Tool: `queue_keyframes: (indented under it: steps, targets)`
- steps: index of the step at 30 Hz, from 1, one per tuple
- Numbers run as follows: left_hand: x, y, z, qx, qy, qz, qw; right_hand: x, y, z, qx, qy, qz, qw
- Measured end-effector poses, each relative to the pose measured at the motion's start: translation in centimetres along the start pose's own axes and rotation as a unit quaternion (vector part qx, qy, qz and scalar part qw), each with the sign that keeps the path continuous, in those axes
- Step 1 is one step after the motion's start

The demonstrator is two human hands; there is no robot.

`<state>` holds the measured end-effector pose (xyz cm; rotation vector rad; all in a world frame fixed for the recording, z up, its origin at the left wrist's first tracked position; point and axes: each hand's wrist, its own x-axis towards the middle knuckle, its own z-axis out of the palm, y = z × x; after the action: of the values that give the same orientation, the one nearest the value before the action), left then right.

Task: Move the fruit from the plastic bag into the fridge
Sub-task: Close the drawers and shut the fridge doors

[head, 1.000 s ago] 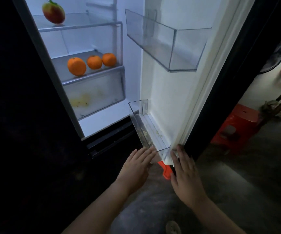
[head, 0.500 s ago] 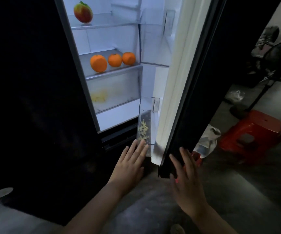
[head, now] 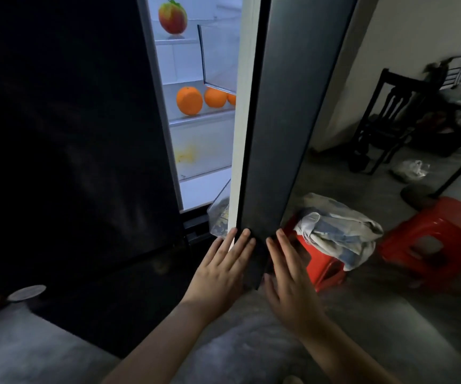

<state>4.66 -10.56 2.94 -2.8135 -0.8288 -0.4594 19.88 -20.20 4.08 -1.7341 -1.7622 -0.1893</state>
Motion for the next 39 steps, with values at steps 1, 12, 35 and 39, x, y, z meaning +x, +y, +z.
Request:
queue_keyframes:
  steps: [1,12,35,39]
  targets:
    - [0.0,-0.4,-0.4,0.003,0.003,-0.012,1.0,0.5,-0.2,0.3,0.004,-0.006,-0.012,1.0]
    - [2.4,-3.7,-5.9,0.036,0.104,-0.045,0.993,9.7,0.2,0.3,-0.023,0.018,-0.084,0.996]
    - [7.8,-14.2,-7.9,0.238,0.045,-0.184,0.953,23.1,-0.4,2.7,-0.135,-0.055,-0.164,0.976]
    - [8.7,-15.7,-7.1,0.266,0.012,-0.211,0.94,24.1,-0.7,4.3,-0.177,-0.073,-0.14,0.972]
